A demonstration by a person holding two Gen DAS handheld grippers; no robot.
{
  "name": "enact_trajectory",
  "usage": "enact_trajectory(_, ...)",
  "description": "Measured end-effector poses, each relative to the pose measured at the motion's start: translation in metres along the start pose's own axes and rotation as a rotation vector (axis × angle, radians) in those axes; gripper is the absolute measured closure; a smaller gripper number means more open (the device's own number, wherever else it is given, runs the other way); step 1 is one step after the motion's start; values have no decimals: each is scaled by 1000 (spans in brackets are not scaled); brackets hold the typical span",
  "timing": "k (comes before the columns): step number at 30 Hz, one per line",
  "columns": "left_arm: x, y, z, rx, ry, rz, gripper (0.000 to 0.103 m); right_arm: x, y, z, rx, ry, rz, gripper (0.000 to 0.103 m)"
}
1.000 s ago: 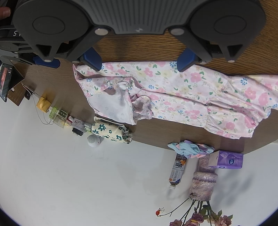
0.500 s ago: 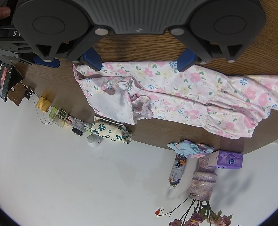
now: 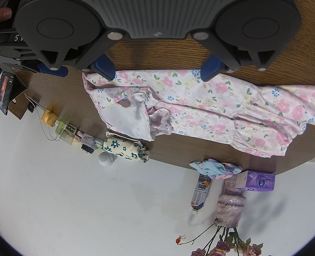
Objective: Fold clothes
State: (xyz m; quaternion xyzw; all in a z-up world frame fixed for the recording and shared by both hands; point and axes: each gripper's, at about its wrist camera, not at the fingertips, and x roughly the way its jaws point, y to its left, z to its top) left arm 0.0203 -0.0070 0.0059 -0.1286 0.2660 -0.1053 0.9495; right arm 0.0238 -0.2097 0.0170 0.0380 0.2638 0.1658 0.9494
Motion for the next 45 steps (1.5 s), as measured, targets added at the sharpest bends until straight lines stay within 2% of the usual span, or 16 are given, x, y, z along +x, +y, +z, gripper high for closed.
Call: enact_trajectory(45, 0, 0, 0, -1, 0, -1, 10, 1, -1, 1, 4, 9, 7, 1)
